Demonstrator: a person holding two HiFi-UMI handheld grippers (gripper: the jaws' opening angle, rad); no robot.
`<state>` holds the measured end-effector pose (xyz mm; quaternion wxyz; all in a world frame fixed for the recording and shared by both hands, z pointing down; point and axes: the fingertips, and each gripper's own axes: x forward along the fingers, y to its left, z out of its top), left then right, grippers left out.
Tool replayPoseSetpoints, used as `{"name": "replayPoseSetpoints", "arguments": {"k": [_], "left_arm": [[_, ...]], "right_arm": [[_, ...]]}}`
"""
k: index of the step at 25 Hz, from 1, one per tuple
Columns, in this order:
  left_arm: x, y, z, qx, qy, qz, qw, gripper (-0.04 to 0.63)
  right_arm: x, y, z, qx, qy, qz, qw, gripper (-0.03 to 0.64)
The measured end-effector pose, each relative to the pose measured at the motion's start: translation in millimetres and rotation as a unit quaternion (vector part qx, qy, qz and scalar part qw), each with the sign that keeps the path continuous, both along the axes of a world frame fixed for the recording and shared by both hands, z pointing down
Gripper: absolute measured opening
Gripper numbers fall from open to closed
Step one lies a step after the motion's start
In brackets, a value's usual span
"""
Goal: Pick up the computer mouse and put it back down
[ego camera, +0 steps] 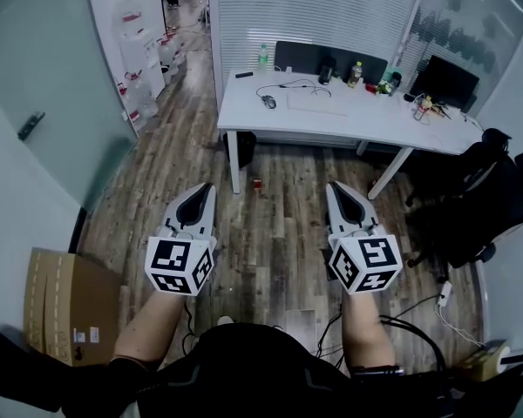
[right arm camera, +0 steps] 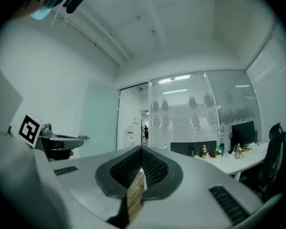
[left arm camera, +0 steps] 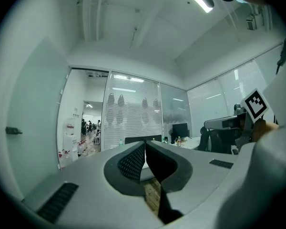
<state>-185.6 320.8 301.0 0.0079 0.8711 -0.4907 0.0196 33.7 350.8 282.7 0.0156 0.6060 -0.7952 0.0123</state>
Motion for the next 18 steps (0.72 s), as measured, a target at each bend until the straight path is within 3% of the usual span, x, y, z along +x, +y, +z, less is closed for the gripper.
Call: {"name": "replayPoseSetpoints", "arguments": {"k": [10, 11, 12, 13, 16, 18], "left_arm": [[3.0, -1.3, -2.6, 0.002, -0.003, 0.002, 1.0000, 0.034], [4.3, -1.3, -2.7, 0.003, -0.003, 0.004, 1.0000, 0.049], [5.8, -1.6, -2.0, 0.003, -0.001, 0.008, 1.0000, 0.110], [7.3, -2.1, -0.8, 0.000, 0.000, 0.011, 0.9999, 0.188], [8.3, -4.1, 3.6, -0.007, 0.000, 0.012, 0.9999, 0.285], [8.9, -4.6, 5.0, -0.008, -0.002, 0.010, 0.9999, 0.307]], "right_arm": [[8.4, -2.8, -3.6, 0.005, -0.007, 0.005, 1.000, 0.005], [8.1, -3.9, -3.2, 0.005, -0.006, 0.003, 1.000, 0.067], [7.5, -4.9, -2.3, 0.004, -0.006, -0.001, 1.000, 0.156], [7.0, -5.9, -1.3, 0.003, -0.007, -0.003, 1.000, 0.203], [7.5, -7.7, -0.4, 0.006, -0.008, -0.001, 1.000, 0.247], [10.4, -9.4, -1.0, 0.007, -0.007, 0.004, 1.000, 0.289]]}}
